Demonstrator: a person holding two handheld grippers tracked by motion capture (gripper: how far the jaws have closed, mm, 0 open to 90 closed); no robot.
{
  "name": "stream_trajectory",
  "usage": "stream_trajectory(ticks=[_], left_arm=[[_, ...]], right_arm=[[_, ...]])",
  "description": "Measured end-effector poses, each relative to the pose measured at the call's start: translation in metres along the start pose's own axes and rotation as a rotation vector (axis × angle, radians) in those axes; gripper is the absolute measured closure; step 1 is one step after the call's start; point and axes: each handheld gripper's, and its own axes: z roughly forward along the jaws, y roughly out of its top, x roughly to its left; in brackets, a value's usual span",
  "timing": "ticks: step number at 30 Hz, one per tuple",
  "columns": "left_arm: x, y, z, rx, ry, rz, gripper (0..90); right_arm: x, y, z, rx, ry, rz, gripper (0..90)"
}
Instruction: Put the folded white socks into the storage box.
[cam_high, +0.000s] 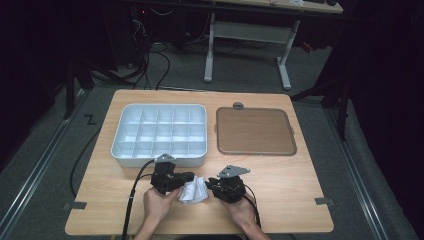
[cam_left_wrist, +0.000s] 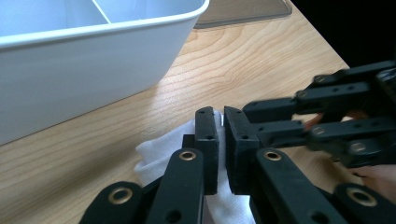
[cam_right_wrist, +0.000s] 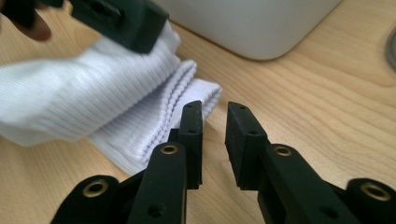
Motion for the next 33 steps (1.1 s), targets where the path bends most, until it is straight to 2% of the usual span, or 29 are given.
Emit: stream_trajectory(ticks=[5,13,19,22,25,33], left_arm=[[-0.004,-0.002,0.004,-0.007,0.013,0.013,85.1],[-0.009,-0.006,0.013,-0.002,0.017,0.032,85.2],[-0.007,-0.008,0.019,-0.011,0.023,0.027,85.2],[-0.005,-0.01,0.022,-0.023,0.044,0.04,85.2],[-0.005,-0.013,0.024,-0.029,0.047,0.06,85.2],[-0.001,-0.021,0.03,-0.024,0.053,0.079,85.3]], right_arm=[[0.003,-0.001,0.009,0.03,-0.007,-0.025,80.0],[0.001,-0.002,0.013,0.044,-0.001,-0.023,80.0],[0.001,-0.003,0.015,0.048,0.001,-0.036,79.9],[0.0,-0.003,0.017,0.049,0.004,-0.04,79.9],[0.0,-0.005,0.018,0.05,0.003,-0.038,79.9],[0.0,-0.004,0.018,0.05,0.002,-0.044,80.6]])
